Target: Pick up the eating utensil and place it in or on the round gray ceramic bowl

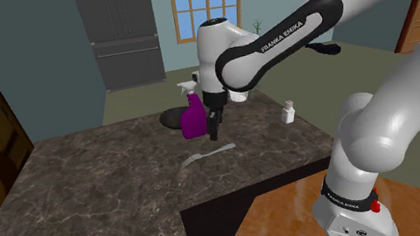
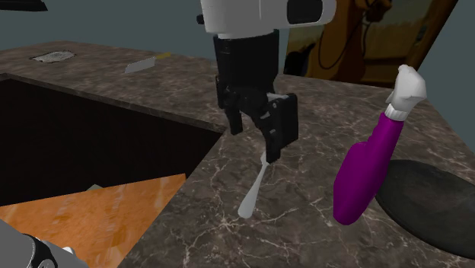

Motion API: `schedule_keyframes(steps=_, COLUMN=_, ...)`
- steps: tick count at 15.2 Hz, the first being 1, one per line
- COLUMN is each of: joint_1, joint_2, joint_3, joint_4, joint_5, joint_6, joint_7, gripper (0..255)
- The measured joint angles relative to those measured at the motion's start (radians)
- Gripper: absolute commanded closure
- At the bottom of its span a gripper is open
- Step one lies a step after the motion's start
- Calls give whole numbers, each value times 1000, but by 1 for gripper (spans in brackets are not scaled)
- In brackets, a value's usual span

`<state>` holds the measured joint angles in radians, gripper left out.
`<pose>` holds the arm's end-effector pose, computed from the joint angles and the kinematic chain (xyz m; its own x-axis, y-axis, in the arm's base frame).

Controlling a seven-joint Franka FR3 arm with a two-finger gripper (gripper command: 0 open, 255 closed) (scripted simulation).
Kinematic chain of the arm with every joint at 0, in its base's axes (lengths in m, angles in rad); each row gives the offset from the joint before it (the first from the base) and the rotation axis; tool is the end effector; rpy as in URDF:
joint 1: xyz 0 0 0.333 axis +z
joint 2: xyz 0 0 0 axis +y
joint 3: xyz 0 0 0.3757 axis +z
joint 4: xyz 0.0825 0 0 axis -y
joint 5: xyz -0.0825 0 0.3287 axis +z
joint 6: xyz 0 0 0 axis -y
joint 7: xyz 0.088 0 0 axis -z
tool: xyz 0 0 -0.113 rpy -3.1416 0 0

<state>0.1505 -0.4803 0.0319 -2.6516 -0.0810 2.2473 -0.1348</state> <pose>0.3089 0.0553 0.4807 0.9322 0.3566 0.0617 0.3505 -0.9322 0.0905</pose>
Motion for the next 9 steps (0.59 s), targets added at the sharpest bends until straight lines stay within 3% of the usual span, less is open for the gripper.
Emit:
schedule_keyframes(steps=5, joint_1=47, joint_2=174, joint_3=3, joint_4=-9, joint_5=-3, joint_6=231, joint_7=-91, gripper=0)
schedule_keyframes(steps=9, joint_1=57, joint_2=246, joint_3=6, joint_4=-6, joint_5=-7, joint_6=315, joint_7=-113, gripper=0)
